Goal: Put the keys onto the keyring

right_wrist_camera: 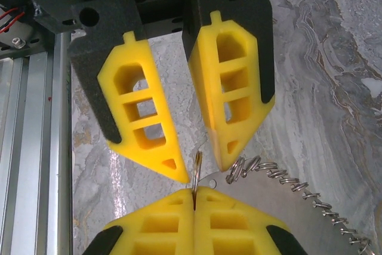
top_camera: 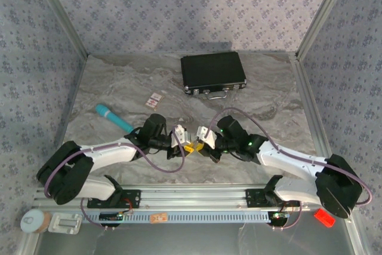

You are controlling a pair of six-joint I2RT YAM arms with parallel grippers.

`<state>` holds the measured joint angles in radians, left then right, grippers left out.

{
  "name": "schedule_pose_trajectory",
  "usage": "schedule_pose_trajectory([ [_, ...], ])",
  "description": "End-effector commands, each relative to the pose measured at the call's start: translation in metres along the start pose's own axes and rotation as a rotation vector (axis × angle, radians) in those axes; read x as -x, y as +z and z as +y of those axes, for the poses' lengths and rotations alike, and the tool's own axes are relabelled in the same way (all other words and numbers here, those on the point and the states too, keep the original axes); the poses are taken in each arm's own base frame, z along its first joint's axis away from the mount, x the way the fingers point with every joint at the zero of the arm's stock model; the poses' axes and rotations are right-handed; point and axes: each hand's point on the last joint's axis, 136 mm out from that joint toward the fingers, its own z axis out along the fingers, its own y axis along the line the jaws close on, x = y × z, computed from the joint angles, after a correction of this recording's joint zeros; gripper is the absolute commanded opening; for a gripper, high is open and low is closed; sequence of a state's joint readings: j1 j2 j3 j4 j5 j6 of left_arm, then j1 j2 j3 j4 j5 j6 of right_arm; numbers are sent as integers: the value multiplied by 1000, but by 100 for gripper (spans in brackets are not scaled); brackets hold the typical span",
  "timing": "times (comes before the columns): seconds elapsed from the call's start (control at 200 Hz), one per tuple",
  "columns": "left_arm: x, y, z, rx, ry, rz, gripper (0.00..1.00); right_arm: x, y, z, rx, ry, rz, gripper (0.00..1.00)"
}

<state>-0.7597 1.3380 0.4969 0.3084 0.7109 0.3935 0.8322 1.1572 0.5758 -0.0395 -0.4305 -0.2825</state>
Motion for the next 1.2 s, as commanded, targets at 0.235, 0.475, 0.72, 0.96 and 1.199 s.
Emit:
schedule_pose_trajectory([
  [0.235, 13, -3, -9, -51, 56, -19, 3, 20, -1, -2, -8, -45, -34, 0],
  [0.475, 23, -12, -2, 39, 112, -50, 0, 14, -29, -7, -82, -26, -105, 45],
  [0.72, 41, -22, -5, 62, 136, -129, 0, 13, -31, -6, -121, -60, -131, 39],
  [0.96, 47, -24, -4, 73, 109, -167, 0, 11, -16, 1, -56, -68, -108, 24],
  [1.199, 42, -22, -1, 90, 95, -151, 0, 23, -25, 3, -72, -75, -175, 31],
])
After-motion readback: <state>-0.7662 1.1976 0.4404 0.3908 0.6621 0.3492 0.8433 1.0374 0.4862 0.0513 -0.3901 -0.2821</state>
